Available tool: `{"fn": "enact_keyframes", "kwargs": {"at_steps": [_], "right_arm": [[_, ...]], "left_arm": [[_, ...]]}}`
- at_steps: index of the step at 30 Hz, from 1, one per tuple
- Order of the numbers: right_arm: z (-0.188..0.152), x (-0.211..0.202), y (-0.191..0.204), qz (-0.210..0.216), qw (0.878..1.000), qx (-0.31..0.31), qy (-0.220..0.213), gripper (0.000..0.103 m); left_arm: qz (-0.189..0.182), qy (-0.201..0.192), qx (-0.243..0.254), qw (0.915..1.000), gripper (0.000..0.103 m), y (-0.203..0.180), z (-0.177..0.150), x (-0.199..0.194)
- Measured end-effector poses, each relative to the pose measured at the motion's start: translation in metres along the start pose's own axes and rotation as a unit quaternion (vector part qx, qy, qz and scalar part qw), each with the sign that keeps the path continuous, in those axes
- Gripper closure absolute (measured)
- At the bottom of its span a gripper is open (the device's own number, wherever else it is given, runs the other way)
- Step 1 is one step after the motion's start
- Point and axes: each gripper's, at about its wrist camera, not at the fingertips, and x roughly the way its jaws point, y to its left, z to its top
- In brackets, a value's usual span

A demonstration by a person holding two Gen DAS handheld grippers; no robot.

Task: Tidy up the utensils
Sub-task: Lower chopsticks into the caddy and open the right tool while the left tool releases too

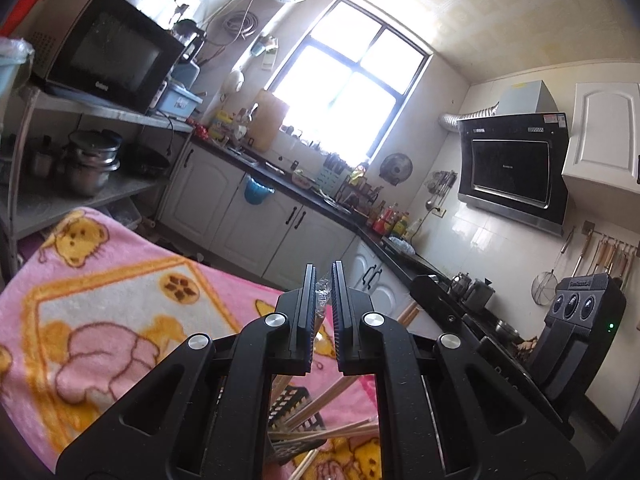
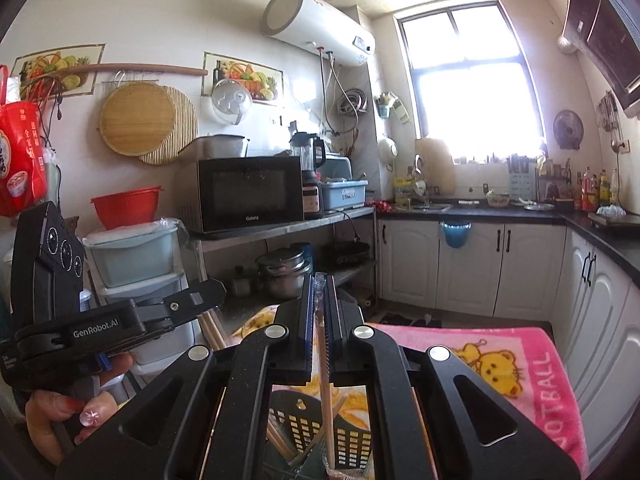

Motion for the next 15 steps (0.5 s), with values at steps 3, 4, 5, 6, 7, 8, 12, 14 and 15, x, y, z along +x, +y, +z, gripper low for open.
{"fn": "enact_keyframes", "kwargs": {"at_steps": [3,4,5,6,7,8,12,14,15], "right_arm": [[-0.010,0.005,-0.001,0.002,1.000,0.005,0.007,0.098],[-0.012,0.005,-0.001,0.003,1.000,0.008,0.008,0.098],[-0.014,0.006,-0.001,0.006,1.000,0.010,0.009,0.098],[-0.017,0.007,-0.002,0.007,1.000,0.013,0.011,0.098],[-0.019,0.007,-0.002,0.006,1.000,0.014,0.012,0.098],[-0.021,0.008,-0.003,0.006,1.000,0.016,0.014,0.098],[-0.028,0.011,-0.005,0.009,0.999,0.029,0.022,0.098],[-0.031,0.012,-0.006,0.010,0.999,0.037,0.026,0.098],[-0.033,0.013,-0.007,0.010,0.999,0.039,0.028,0.098]], "left_arm": [[0.001,0.006,-0.002,1.0000,0.098,0.004,-0.007,0.005],[0.001,0.008,-0.005,1.0000,0.098,0.005,-0.009,0.006],[0.000,0.009,-0.007,0.9999,0.098,0.006,-0.012,0.008],[-0.001,0.011,-0.009,0.9999,0.098,0.008,-0.014,0.009],[0.000,0.012,-0.011,0.9999,0.098,0.009,-0.015,0.010],[0.000,0.014,-0.014,0.9998,0.098,0.010,-0.017,0.011],[-0.002,0.020,-0.021,0.9996,0.098,0.015,-0.024,0.015],[-0.002,0.024,-0.023,0.9995,0.098,0.016,-0.027,0.017],[-0.001,0.025,-0.024,0.9994,0.098,0.017,-0.029,0.018]]}}
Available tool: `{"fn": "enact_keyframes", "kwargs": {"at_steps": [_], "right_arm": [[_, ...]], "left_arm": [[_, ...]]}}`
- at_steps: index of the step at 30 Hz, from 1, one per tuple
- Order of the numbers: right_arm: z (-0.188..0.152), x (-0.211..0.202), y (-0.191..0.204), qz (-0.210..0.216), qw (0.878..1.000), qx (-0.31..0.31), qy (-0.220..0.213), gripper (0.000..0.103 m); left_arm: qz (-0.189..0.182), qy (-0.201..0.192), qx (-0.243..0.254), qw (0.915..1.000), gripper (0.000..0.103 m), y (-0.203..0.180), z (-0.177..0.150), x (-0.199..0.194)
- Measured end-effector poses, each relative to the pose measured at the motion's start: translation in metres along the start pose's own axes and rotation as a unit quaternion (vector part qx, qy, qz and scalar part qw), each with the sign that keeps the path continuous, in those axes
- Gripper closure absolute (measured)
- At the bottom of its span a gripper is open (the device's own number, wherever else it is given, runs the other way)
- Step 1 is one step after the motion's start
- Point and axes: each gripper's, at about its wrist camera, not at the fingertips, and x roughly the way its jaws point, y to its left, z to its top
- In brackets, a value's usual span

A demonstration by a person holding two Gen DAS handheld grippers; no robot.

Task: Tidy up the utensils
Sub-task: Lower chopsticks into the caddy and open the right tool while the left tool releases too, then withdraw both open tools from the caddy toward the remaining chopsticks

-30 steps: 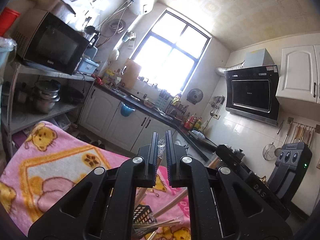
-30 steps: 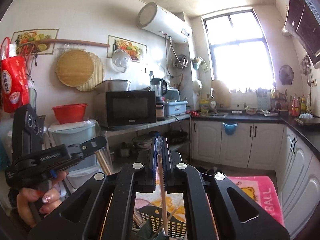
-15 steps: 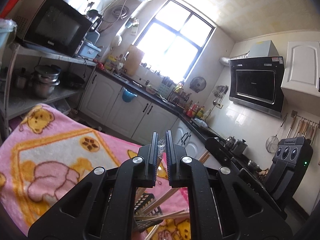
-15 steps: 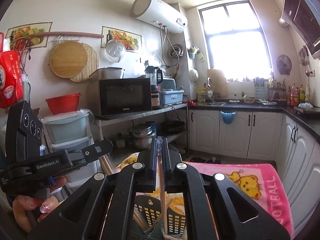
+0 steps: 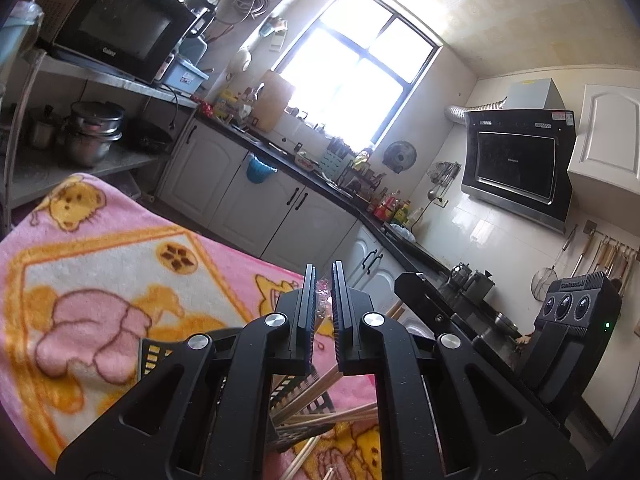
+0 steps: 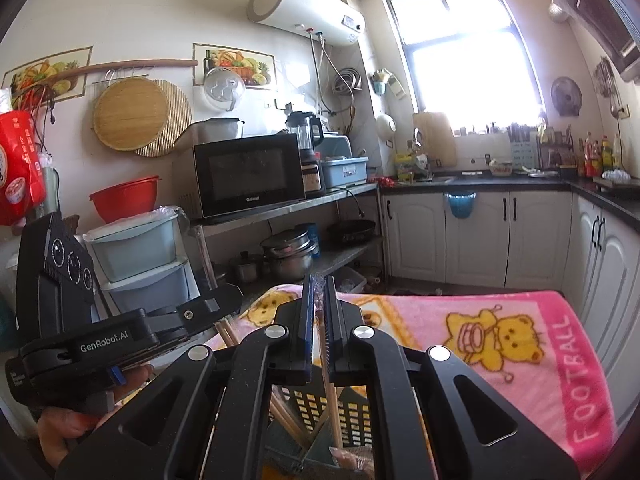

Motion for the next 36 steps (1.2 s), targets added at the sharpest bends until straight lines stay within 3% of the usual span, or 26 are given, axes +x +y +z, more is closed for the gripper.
{"fn": "enact_keyframes", "kwargs": {"at_steps": [8,16,18,23,25,36], "right_arm": [[-0.013,0.001,-0.006,-0.020,0.999,0.014,0.023,0.097],[-0.021,-0.013,-0.020,-0.038,0.998,0.039,0.042,0.087],[-0.022,-0.016,-0.021,-0.042,0.997,0.040,0.046,0.079],[-0.029,-0.029,-0.022,-0.051,0.996,0.040,0.056,0.072],[-0.031,-0.033,-0.022,-0.051,0.996,0.043,0.061,0.069],[-0.040,-0.050,-0.015,-0.048,0.996,0.034,0.073,0.057]], "left_arm": [[0.012,0.019,-0.011,0.9997,0.098,0.008,-0.013,0.004],[0.036,0.026,-0.001,0.9990,0.098,0.008,-0.017,-0.001],[0.040,0.028,-0.003,0.9988,0.098,0.009,-0.018,-0.003],[0.049,0.028,0.000,0.9984,0.097,0.010,-0.019,-0.010],[0.052,0.029,0.001,0.9982,0.087,0.009,-0.020,-0.012],[0.063,0.022,0.016,0.9976,0.052,0.002,-0.023,-0.037]]}}
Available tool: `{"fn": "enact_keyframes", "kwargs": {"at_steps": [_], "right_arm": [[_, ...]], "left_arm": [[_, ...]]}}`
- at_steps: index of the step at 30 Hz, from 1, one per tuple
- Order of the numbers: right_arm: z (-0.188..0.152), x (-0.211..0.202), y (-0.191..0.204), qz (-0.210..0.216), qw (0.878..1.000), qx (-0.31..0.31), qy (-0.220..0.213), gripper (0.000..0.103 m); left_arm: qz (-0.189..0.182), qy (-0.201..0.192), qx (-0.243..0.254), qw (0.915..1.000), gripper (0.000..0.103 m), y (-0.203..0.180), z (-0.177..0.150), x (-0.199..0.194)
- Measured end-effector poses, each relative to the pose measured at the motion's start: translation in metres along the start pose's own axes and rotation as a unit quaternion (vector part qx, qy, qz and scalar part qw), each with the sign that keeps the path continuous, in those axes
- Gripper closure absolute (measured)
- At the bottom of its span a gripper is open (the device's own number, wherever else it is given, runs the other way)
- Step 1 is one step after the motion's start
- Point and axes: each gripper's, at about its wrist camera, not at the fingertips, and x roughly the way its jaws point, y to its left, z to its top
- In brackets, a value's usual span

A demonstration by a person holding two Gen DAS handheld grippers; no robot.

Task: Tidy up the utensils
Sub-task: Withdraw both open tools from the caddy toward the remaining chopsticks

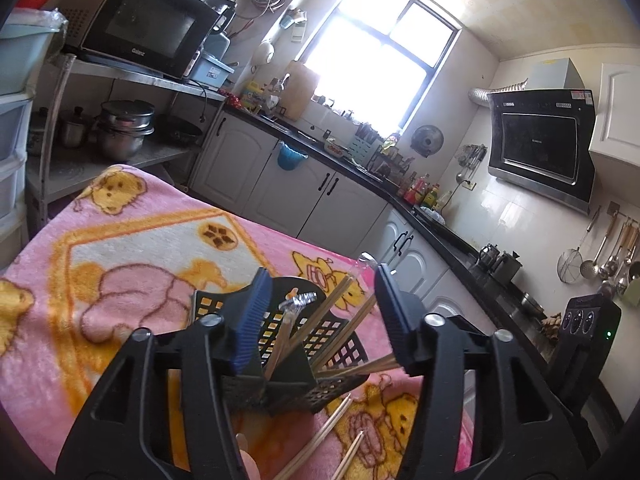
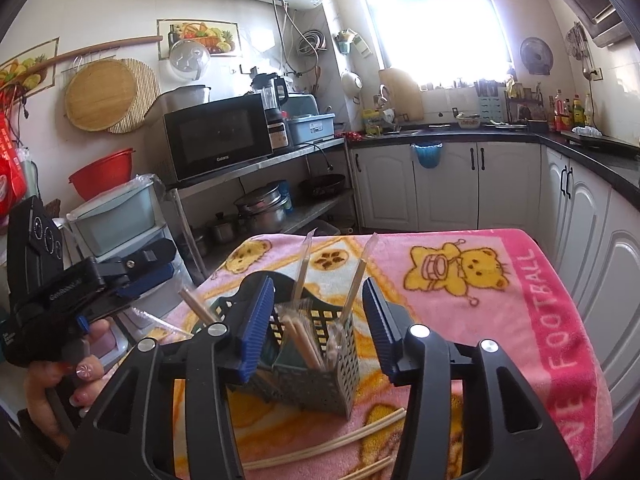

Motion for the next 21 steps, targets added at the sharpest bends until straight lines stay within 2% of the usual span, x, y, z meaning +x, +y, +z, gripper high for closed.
{"fn": "enact_keyframes", "kwargs": {"at_steps": [1,8,16,21], "right_arm": [[-0.001,-0.001,0.001,0.001,1.000,0.000,0.001,0.056],[-0.007,-0.009,0.003,0.000,1.000,-0.002,0.005,0.053],[-0.014,-0.019,0.005,-0.002,1.000,-0.008,0.006,0.045],[-0.020,-0.022,0.004,-0.002,1.000,-0.007,0.013,0.044]], "left_arm": [[0.000,0.001,-0.001,1.0000,0.048,0.000,-0.001,-0.002],[0.001,0.008,0.000,1.0000,0.037,0.000,-0.007,-0.010],[-0.003,0.010,0.015,0.9998,0.016,-0.008,-0.015,-0.021],[-0.001,0.015,0.020,0.9997,0.011,-0.010,-0.022,-0.028]]}}
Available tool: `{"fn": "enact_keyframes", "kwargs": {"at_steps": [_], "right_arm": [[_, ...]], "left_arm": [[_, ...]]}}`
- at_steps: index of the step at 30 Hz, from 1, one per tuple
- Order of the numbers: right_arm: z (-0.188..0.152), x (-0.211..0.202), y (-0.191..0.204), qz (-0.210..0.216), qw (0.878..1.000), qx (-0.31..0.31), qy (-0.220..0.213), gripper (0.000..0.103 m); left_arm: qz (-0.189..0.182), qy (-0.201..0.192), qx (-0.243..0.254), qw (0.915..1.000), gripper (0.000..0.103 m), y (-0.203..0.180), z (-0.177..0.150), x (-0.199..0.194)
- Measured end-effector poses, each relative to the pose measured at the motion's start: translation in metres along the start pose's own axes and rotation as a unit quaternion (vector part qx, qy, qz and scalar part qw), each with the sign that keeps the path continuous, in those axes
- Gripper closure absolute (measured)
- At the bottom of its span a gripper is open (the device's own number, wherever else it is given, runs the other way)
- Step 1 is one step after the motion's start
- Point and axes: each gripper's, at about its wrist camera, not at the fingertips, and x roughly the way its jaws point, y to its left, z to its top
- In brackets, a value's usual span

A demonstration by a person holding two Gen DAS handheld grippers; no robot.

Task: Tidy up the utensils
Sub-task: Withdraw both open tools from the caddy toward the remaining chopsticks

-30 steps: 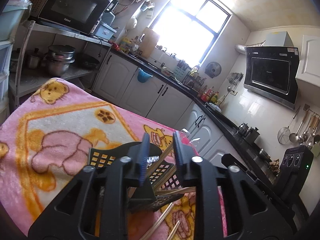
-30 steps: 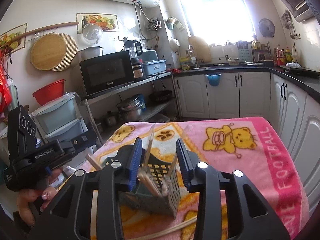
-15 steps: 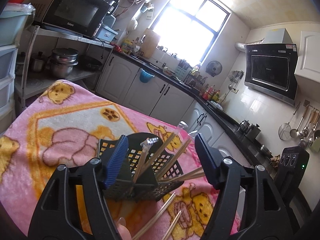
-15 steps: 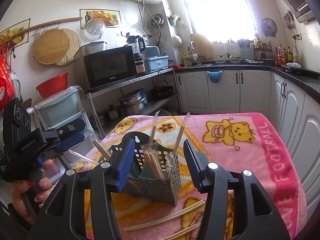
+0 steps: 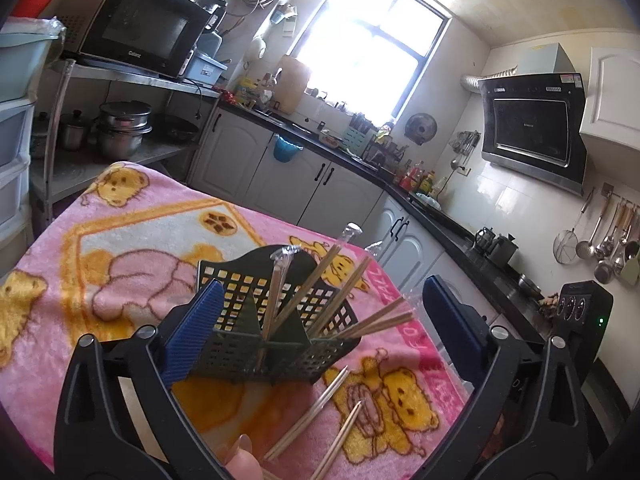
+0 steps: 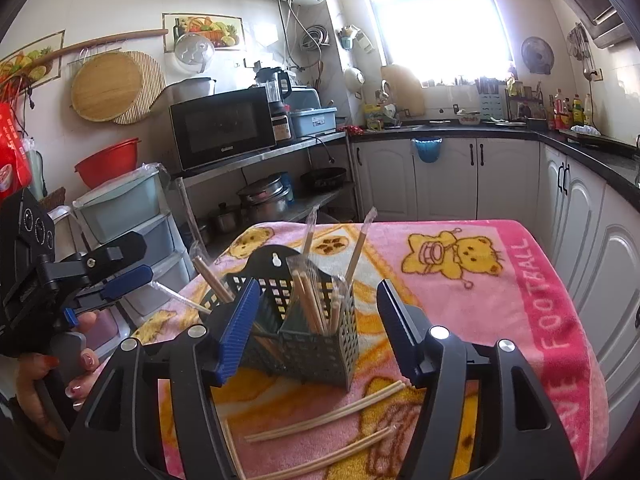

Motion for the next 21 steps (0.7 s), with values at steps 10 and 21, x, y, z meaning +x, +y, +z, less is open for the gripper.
{"fn": "enact_keyframes", "kwargs": {"at_steps": [10,21], "right_arm": [[-0.018,-0.004,-0.001,-0.004,1.000,0.000,0.021,0.040],[-0.039,-0.004,-0.004,-0.010,0.999,-0.001,0.050,0.040]], "left_arm": [[0.011,0.019,0.001,0.9998,0.011,0.006,-0.017,-0.008],[0.035,0.042,-0.002,0.9985,0.011,0.020,-0.034,-0.017]]}}
